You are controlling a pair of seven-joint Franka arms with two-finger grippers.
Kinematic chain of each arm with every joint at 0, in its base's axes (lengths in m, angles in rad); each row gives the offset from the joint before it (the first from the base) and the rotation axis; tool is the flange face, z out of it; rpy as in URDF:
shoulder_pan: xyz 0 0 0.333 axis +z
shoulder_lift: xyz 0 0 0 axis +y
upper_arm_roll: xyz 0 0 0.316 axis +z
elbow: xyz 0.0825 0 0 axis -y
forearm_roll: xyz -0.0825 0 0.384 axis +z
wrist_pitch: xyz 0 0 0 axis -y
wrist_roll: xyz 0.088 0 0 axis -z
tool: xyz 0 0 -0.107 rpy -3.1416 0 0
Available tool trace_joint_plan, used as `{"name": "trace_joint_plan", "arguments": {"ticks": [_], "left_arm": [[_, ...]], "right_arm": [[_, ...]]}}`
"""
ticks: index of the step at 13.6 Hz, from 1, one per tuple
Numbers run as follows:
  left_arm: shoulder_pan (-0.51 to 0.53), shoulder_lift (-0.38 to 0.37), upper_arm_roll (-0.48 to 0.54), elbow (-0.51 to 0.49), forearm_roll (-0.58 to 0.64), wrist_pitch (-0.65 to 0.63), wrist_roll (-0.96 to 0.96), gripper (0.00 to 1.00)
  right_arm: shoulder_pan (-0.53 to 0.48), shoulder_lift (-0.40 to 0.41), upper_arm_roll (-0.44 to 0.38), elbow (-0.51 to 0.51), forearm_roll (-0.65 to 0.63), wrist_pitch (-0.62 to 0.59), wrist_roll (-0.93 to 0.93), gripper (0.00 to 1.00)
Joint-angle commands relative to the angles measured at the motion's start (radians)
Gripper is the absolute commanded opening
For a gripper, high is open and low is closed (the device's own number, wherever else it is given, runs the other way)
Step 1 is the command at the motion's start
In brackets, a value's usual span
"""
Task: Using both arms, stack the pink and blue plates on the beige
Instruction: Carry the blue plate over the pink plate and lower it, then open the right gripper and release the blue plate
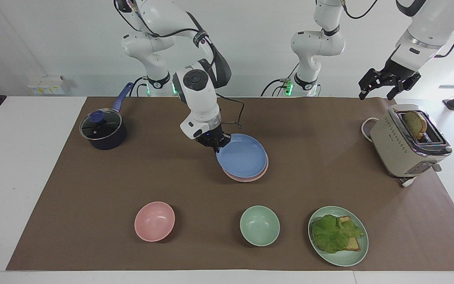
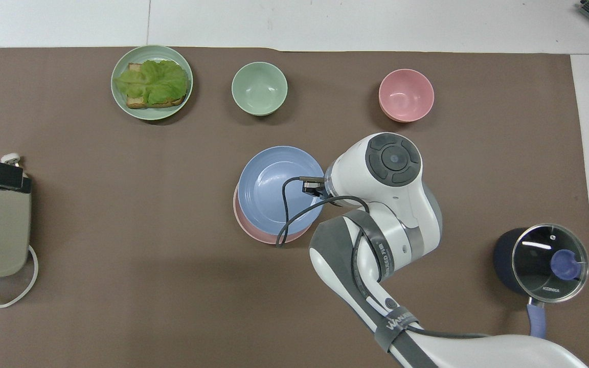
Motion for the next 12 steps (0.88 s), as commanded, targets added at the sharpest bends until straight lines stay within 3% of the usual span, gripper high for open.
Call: {"name": "trace_joint_plan", "arguments": {"ticks": [1,10,12], "left_arm": [[0.008,-0.009,-0.009,0.000,0.023,-0.013,0.010,1.00],[0.010,-0.009,-0.009,0.000,0.023,-0.013,0.010,1.00],[0.010,-0.009,-0.009,0.000,0.023,-0.013,0.010,1.00]], "right_arm": [[0.008,0.020,-0.003,-0.009,0.025,0.038,-0.008,0.00],[0.026,0.041,-0.003,-0.031,0.025,0.079,-0.005,0.01],[0.028,0.041,-0.003,-0.037,0.025,0.081,-0.005,0.11]]}}
